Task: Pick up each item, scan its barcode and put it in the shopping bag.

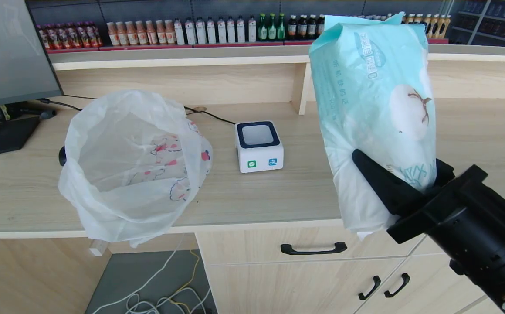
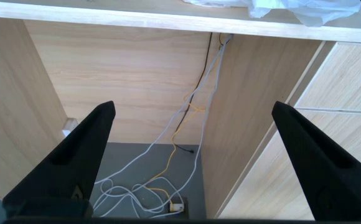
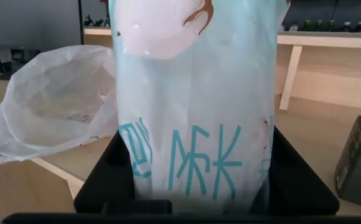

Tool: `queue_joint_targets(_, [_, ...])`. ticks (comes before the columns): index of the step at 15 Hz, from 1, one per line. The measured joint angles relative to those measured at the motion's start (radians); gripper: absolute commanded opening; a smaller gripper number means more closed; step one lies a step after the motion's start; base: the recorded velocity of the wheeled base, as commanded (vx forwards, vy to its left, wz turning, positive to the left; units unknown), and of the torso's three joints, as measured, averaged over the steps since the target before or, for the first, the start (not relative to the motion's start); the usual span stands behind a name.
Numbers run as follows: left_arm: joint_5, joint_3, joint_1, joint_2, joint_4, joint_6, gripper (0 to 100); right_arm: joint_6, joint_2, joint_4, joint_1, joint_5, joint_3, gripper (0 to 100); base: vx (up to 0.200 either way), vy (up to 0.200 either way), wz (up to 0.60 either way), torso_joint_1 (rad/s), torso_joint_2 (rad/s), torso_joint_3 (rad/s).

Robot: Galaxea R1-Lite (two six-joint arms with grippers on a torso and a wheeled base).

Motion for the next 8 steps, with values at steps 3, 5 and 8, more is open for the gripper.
queue_joint_targets(3, [0.000,0.000,-0.002,0.000,0.000,0.006,100,0.017,-0.023,0.000,-0.001,0.003,-0.005,0,0.000,0.000,0.00,0.000,0.00,0.000])
queue_joint_targets(5, [0.000,0.000,-0.002,0.000,0.000,0.007,100,0.043,-0.029,0.000,-0.003,0.018,-0.005,0,0.000,0.000,0.00,0.000,0.00,0.000])
queue_joint_targets(8, [0.000,0.000,-0.001,0.000,0.000,0.002,100,0.091,-0.022,0.001,-0.017,0.036,-0.005,0,0.000,0.200,0.00,0.009,0.00,0.002])
